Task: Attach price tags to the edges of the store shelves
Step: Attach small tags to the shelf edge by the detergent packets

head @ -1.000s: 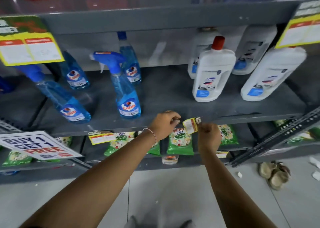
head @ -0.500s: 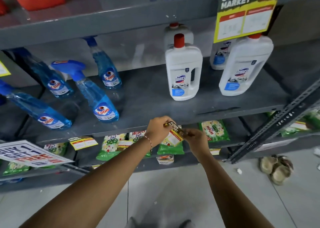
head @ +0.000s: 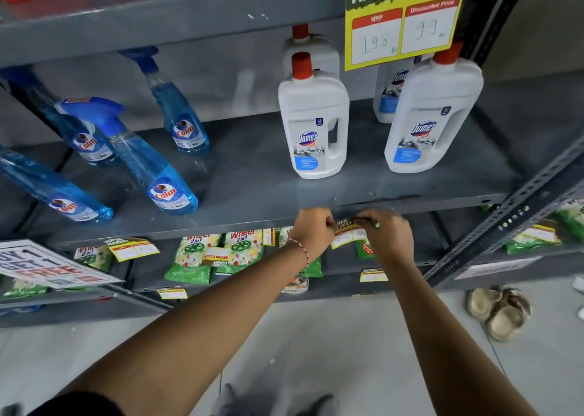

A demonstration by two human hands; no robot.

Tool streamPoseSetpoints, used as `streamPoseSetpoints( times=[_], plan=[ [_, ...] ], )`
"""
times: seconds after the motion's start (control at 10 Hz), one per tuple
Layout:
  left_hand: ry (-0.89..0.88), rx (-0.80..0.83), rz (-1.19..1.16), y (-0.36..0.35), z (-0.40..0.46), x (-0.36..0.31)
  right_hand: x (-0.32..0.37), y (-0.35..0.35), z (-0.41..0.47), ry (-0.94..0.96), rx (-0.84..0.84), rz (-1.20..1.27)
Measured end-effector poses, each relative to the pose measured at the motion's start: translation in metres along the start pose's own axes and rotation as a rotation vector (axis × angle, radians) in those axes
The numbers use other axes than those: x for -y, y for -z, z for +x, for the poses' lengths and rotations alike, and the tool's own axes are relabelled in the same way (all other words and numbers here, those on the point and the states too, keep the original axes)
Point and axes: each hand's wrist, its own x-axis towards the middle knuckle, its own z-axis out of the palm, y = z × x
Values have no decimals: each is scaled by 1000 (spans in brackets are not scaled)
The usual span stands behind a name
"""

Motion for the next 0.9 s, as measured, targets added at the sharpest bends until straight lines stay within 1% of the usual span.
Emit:
streamPoseSetpoints(
  times=[0.2,0.3,0.4,0.5,0.6,0.7,0.8,0.9],
  plan=[
    [41,-8,18,0,11,-2,-1,-5,6,-11,-31,6],
    [57,-3,68,1,16,-6,1,-4,10,-70,-27,20],
    [68,38,151,4,19,-7,-2,4,16,-143,-54,4],
    [50,53,278,14,21,-4,-1,12,19,-133,-72,-34],
    [16,42,306,21,20,-2,-1,10,18,-125,-99,-27],
    [-10,13,229,20,16,0,1,6,16,-185,-109,24],
    [-47,-22,215,22,8,11,-1,2,10,-225,-148,48],
    [-191,-86,259,30,-3,20,13,-2,-7,-181,-289,31]
  ],
)
